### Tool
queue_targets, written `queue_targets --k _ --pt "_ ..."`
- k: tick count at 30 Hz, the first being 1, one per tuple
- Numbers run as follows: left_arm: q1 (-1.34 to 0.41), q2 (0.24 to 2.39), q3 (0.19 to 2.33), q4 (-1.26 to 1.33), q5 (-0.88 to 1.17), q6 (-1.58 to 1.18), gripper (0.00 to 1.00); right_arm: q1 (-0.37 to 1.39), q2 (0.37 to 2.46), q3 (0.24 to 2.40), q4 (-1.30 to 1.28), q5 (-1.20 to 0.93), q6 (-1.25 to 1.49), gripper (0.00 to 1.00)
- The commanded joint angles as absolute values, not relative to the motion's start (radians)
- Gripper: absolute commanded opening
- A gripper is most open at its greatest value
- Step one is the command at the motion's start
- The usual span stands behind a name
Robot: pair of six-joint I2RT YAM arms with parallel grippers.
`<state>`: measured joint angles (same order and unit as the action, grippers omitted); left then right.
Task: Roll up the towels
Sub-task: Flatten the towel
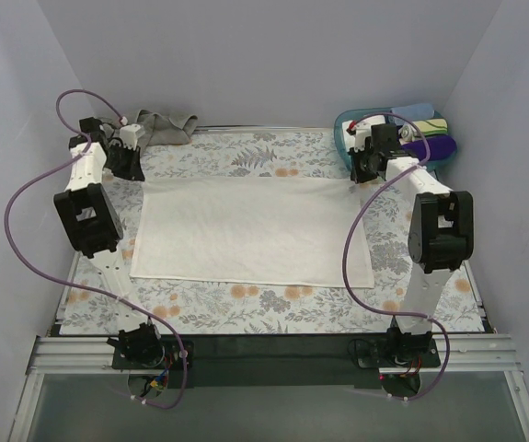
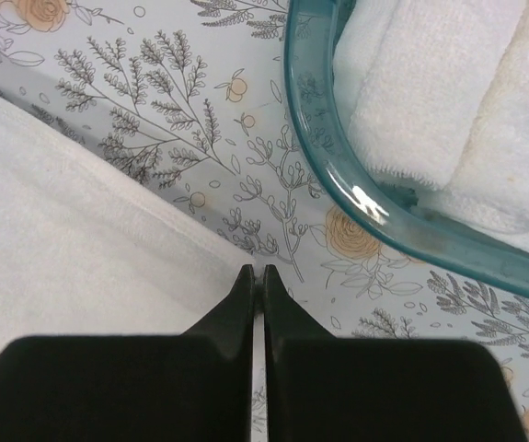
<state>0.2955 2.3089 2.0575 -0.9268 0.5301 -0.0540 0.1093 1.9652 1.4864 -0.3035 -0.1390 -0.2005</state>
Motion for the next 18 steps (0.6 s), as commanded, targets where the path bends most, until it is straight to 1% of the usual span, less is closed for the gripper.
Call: queue_targets --k 1,5,6,8,9,11,15,18 --pt "0.331 2.142 2.011 -0.98 0.612 0.023 0.0 0.089 1.861 1.467 -0.345 -0.181 -0.258 0.01" --pt "0.353 2.094 1.93 -1.003 0.623 0.095 0.01 0.087 1.802 1.399 -0.35 -0.225 -0.284 0.01" --pt "0.353 2.08 1.874 -0.971 0.611 0.091 0.07 0.087 1.804 1.39 -0.35 -0.239 -0.282 0.01" --pt "0.347 2.063 1.849 -0.898 0.623 0.054 0.12 0.087 1.821 1.387 -0.351 -0.244 -0.272 0.01" --pt "0.342 2.071 1.859 -0.89 0.632 0.043 0.12 0.086 1.825 1.388 -0.35 -0.238 -0.264 0.01" --pt "0.328 2.089 1.884 -0.908 0.661 0.034 0.01 0.089 1.832 1.388 -0.353 -0.232 -0.264 0.01" --pt "0.319 2.115 1.899 -0.96 0.663 0.058 0.0 0.087 1.819 1.371 -0.359 -0.248 -0.279 0.01" --pt "0.318 2.088 1.838 -0.936 0.629 0.075 0.0 0.087 1.815 1.355 -0.365 -0.252 -0.291 0.01"
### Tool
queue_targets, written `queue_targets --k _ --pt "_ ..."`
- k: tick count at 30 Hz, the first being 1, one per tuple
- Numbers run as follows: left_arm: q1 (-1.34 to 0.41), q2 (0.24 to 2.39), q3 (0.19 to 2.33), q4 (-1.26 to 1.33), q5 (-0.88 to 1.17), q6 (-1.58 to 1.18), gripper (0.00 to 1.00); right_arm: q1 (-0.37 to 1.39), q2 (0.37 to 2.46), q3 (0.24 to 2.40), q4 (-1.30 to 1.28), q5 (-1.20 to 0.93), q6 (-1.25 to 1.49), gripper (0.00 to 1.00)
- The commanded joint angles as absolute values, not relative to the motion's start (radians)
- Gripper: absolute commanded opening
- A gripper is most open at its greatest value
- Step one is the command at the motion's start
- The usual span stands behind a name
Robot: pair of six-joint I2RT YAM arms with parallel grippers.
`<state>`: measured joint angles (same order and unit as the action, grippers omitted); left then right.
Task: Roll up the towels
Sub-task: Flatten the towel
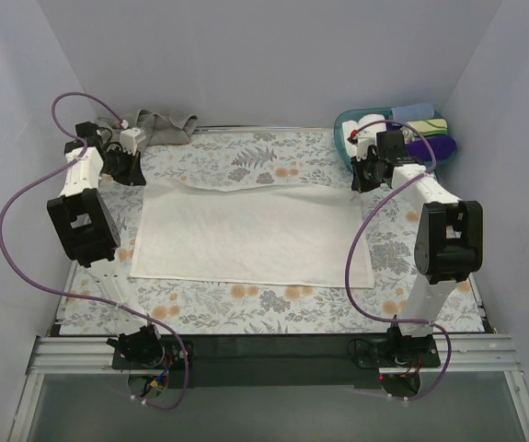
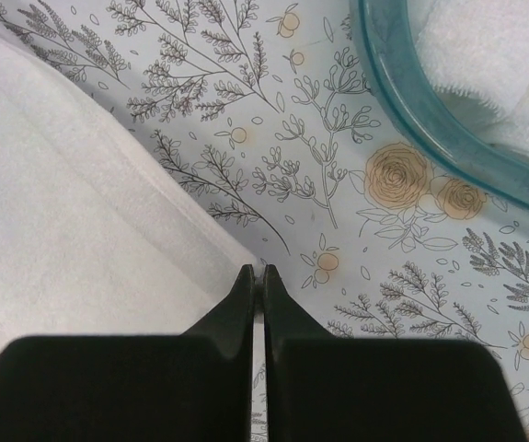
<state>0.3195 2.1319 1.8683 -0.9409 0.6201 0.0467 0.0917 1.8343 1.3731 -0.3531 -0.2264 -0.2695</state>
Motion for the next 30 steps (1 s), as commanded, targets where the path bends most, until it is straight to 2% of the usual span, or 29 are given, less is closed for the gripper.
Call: queue_targets --k 1,18,20,21,22,23,25,28,30 --pt "0.318 2.086 1.826 -0.907 0.624 0.069 0.0 0.087 1.819 1.353 -0.365 -0.256 -0.293 0.01" --pt "0.262 2.335 2.097 -0.779 0.491 -0.118 0.0 0.091 1.956 1.477 -0.371 -0.262 -0.241 0.01" --pt "0.255 2.339 2.098 -0.779 0.5 -0.121 0.1 0.091 1.976 1.489 -0.373 -0.258 -0.241 0.01" --pt "0.252 2.339 2.095 -0.775 0.499 -0.129 0.26 0.091 1.98 1.5 -0.373 -0.258 -0.241 0.01" --pt "0.252 2.344 2.095 -0.767 0.512 -0.135 0.37 0.092 1.989 1.506 -0.374 -0.258 -0.239 0.01" --pt "0.25 2.344 2.097 -0.765 0.508 -0.137 0.38 0.092 1.994 1.506 -0.374 -0.259 -0.239 0.01" --pt "0.247 2.345 2.094 -0.75 0.496 -0.141 0.5 0.092 2.002 1.514 -0.373 -0.256 -0.239 0.01" --pt "0.245 2.344 2.083 -0.72 0.492 -0.156 0.57 0.095 2.006 1.52 -0.374 -0.253 -0.242 0.01" --pt "0.239 2.35 2.086 -0.713 0.477 -0.158 0.57 0.095 2.009 1.523 -0.374 -0.253 -0.242 0.01"
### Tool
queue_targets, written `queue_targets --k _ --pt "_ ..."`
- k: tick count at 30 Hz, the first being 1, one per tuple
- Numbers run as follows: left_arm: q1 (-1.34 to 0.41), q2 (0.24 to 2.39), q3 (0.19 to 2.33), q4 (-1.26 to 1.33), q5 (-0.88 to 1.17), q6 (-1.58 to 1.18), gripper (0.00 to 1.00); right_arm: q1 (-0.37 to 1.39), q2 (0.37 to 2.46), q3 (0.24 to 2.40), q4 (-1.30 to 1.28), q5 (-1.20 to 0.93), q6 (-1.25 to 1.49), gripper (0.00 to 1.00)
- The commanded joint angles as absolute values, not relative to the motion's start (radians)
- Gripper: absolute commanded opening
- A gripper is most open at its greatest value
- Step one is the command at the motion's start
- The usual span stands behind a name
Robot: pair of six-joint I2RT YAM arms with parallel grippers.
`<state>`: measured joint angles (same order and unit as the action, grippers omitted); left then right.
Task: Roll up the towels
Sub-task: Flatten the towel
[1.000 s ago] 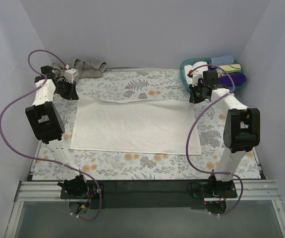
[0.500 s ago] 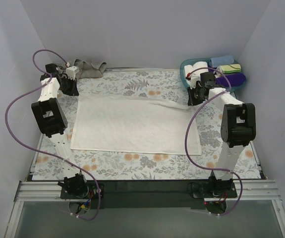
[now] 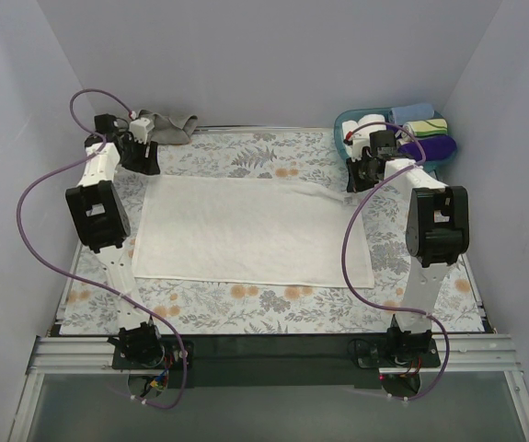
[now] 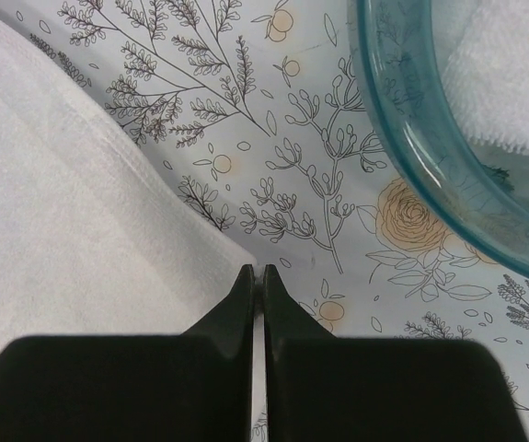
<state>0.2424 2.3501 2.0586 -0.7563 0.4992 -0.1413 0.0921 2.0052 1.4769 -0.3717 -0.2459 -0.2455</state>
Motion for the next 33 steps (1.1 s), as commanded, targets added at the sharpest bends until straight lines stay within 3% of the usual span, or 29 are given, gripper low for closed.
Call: queue_targets --k 1,17,21,25,29,33 --pt "0.236 2.355 2.088 -0.707 0.462 -0.16 0.57 0.095 2.011 1.523 -0.376 -0.253 -0.242 0.01" --pt "0.198 2.45 2.097 -0.716 0.333 -0.133 0.51 0.1 2.025 1.523 -0.377 -0.238 -0.245 0.01" --pt "0.18 2.47 2.097 -0.742 0.29 -0.121 0.37 0.098 2.023 1.523 -0.376 -0.233 -0.247 0.01" --pt "0.178 2.477 2.109 -0.775 0.285 -0.123 0.16 0.098 2.022 1.529 -0.379 -0.229 -0.253 0.01" --pt "0.179 2.45 2.131 -0.776 0.302 -0.117 0.01 0.098 2.022 1.549 -0.39 -0.23 -0.261 0.01" --pt "0.192 2.41 2.18 -0.784 0.353 -0.104 0.0 0.092 2.007 1.585 -0.406 -0.221 -0.279 0.01"
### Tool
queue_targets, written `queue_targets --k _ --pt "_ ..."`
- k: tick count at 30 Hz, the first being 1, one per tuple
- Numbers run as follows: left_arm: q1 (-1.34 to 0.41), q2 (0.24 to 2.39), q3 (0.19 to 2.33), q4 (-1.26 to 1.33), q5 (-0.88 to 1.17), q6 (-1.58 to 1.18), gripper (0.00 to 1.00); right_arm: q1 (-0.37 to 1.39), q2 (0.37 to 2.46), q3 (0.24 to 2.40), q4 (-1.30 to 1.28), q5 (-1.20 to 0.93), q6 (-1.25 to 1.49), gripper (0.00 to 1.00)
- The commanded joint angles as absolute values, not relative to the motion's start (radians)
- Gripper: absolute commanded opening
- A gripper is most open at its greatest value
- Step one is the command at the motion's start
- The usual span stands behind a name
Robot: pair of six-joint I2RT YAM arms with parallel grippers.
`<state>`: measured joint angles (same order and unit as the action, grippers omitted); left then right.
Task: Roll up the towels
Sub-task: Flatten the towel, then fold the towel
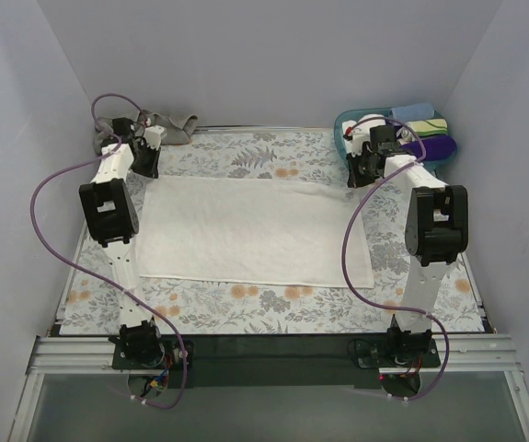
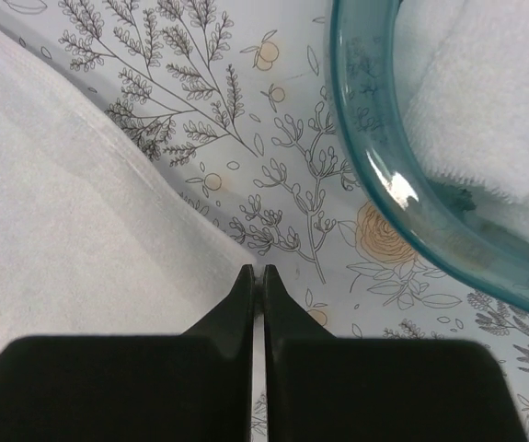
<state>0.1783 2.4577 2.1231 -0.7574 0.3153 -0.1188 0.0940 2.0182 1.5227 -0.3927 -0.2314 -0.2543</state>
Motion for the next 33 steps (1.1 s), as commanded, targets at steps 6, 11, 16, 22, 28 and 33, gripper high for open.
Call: queue_targets --k 6,11,16,22,28,33 --pt "0.245 2.312 2.175 -0.839 0.501 -0.054 0.0 0.084 1.953 1.591 -0.44 -0.235 -0.313 0.01" --pt "0.308 2.203 2.051 -0.882 0.61 0.053 0.0 0.083 1.902 1.554 -0.491 -0.253 -0.366 0.01" --pt "0.373 2.122 1.971 -1.023 0.681 0.205 0.0 0.08 1.815 1.478 -0.538 -0.279 -0.402 0.01" --pt "0.414 2.008 1.81 -1.192 0.716 0.441 0.0 0.078 1.709 1.387 -0.614 -0.293 -0.468 0.01" --pt "0.429 1.83 1.503 -1.246 0.66 0.59 0.0 0.078 1.603 1.238 -0.663 -0.279 -0.541 0.01" --pt "0.433 1.717 1.274 -1.117 0.585 0.583 0.0 0.078 1.552 1.094 -0.664 -0.252 -0.564 0.01"
